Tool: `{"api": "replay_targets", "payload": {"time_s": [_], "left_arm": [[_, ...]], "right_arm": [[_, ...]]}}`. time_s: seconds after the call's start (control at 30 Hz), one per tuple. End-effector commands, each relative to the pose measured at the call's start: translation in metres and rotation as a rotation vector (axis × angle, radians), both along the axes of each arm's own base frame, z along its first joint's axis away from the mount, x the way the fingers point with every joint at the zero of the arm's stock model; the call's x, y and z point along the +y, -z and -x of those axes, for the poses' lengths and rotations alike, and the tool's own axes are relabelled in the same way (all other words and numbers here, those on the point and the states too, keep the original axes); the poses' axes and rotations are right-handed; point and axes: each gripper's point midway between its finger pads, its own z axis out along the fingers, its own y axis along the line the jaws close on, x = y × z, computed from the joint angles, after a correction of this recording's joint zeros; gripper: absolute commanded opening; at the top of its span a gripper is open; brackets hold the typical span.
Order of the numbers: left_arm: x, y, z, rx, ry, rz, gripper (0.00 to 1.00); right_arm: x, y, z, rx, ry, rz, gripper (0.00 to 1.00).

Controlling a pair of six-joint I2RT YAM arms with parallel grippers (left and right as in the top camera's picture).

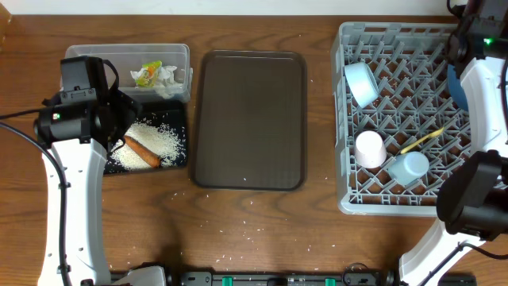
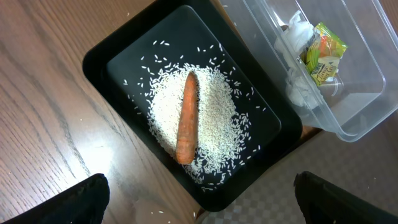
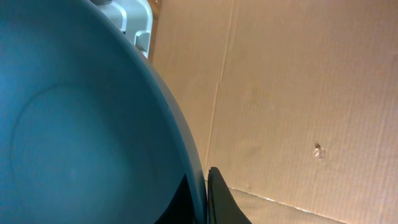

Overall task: Sort waste into correct bins and load items into the dishwasher rack
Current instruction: 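Carry the blue bowl into the dish rack and set it down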

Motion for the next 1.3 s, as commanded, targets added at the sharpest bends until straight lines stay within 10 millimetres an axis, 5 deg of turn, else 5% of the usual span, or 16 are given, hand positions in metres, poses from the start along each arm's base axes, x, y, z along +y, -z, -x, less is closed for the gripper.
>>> {"api": "replay_targets", "payload": {"time_s": [0.0, 0.33, 0.53, 0.9, 0.97, 1.1, 1.27], "left_arm": [[0.003, -0.006, -0.001, -0.011, -0.003, -0.012, 0.97], [0.003, -0.006, -0.001, -0.012, -0.003, -0.012, 0.97], [0.003, -0.006, -0.001, -0.011, -0.003, -0.012, 0.97], [0.003, -0.006, -0.001, -0.011, -0.003, -0.012, 0.97], [0.003, -0.006, -0.001, -0.011, -0.003, -0.012, 0.97], [0.003, -0.006, -0.001, -0.011, -0.003, -0.012, 0.97], [0.003, -0.006, -0.001, -0.011, -0.003, -0.012, 0.97]], "right_arm": [[-0.009, 0.011, -0.003, 0.005, -0.016, -0.024, 0.01], [-0.017, 0.012, -0.006, -0.023, -0.034, -0.052, 0.01], [0.008, 0.021, -0.012, -0.032, -0.062, -0.101, 0.02], [0.114, 0.052, -0.016, 0.084, -0.184, -0.196, 0.34], [0.135, 0.056, -0.016, 0.117, -0.222, -0.196, 0.49], [0.164, 0.055, -0.022, 0.112, -0.278, -0.192, 0.99], [0.174, 0.038, -0.031, -0.023, -0.260, -0.216, 0.99]]}}
